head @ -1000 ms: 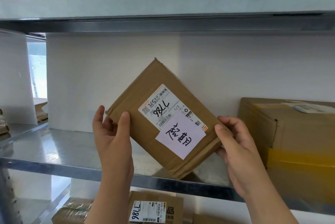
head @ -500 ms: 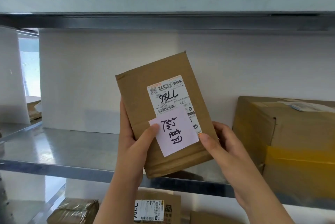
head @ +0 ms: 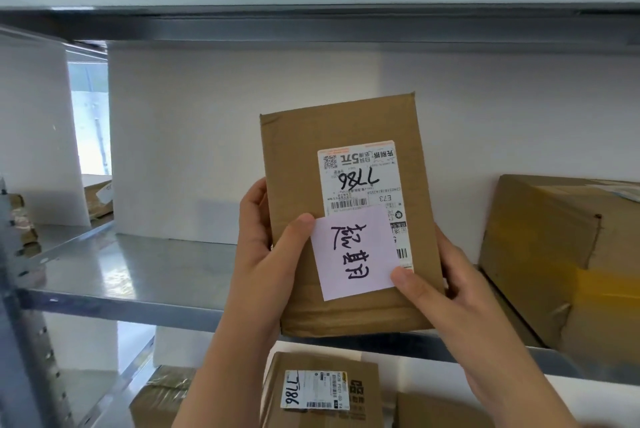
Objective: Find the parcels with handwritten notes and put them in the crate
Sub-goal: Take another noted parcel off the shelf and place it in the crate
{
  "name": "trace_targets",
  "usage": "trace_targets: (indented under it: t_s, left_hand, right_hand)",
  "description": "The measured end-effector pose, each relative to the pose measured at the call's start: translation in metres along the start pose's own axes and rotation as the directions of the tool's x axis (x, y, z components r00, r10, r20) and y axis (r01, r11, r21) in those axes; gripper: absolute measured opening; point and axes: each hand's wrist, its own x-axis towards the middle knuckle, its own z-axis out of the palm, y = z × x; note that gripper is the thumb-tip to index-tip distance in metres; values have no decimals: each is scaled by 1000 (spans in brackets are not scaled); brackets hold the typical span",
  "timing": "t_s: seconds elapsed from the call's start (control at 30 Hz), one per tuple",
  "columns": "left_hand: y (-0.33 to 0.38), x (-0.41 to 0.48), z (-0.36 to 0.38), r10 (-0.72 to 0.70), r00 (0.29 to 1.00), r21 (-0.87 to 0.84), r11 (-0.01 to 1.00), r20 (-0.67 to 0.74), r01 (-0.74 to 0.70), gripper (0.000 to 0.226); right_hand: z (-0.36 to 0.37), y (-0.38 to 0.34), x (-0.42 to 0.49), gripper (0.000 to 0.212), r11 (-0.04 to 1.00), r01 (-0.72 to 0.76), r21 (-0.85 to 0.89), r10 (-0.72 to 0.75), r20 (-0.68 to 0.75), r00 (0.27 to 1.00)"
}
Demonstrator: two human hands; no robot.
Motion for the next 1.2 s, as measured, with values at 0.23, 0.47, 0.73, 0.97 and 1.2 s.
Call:
trace_targets:
  t_s: [0.23,0.47,0.73,0.97,1.2]
  left_hand:
    - [6,-7,-10,16,997,54,998,-76,-12,47]
    - [18,-21,3,64,975,136,990,-211,-36,64]
    - [22,-55,18,110,913,201,979,-394,-31,64]
    - [38,-113,20,226,787,308,950,-575,-48,66]
    - [67,-178,9,306,664,424,905,-683,19,60]
  right_hand:
    - [17,0,0,85,994,14,111,-20,52,998]
    - [11,4,20,74,982,-3,188,-29,169,985]
    - [-1,17,28,53,964,-70,257,-30,365,931]
    - [14,26,8,57,945,-105,309,-101,582,807]
    - [43,19,-36,63,914,-169,369,-152,697,701]
